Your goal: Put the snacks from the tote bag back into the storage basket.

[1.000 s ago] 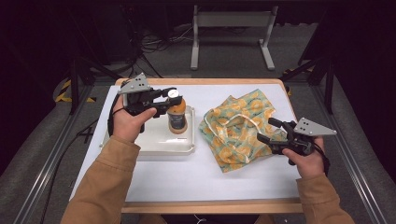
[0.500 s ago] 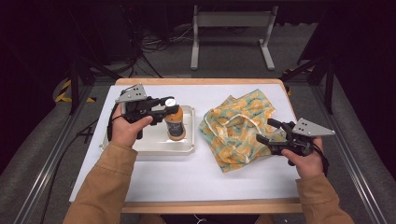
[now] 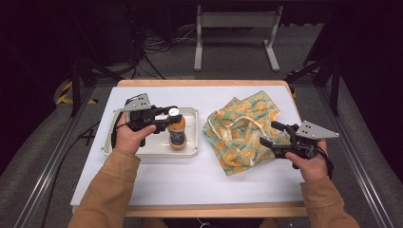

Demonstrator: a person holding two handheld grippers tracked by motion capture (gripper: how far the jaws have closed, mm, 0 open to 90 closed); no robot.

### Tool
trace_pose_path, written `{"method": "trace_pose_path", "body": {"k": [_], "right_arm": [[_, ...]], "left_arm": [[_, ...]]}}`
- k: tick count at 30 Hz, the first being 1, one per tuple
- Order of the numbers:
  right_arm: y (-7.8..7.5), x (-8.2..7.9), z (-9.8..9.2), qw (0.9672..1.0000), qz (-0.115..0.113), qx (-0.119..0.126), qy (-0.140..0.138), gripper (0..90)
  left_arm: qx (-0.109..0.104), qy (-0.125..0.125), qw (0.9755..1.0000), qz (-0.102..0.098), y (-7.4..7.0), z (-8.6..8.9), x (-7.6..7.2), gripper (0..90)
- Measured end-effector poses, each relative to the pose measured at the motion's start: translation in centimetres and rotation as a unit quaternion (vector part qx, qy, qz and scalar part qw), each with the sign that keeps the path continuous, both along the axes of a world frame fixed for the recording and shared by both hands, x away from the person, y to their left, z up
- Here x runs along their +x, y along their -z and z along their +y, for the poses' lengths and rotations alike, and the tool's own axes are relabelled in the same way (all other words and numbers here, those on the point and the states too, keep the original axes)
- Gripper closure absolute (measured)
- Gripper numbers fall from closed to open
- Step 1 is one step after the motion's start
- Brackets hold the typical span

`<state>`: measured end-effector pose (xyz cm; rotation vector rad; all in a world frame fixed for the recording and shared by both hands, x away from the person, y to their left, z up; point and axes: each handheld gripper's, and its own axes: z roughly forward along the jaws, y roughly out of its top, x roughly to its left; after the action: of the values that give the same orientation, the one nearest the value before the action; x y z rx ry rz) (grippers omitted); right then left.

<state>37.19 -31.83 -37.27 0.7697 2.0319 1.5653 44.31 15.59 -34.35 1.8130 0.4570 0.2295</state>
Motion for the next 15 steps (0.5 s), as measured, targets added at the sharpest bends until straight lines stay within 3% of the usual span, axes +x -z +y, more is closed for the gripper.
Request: {"method": "trace_pose_path", "body": {"k": [15], "right_arm": [[0.1, 0.0, 0.1, 1.0, 0.003, -0.003, -0.001, 22.9]], "left_arm": [[0.008, 0.01, 0.9999, 0.01, 1.4, -1.1, -0.2, 58.3]]}}
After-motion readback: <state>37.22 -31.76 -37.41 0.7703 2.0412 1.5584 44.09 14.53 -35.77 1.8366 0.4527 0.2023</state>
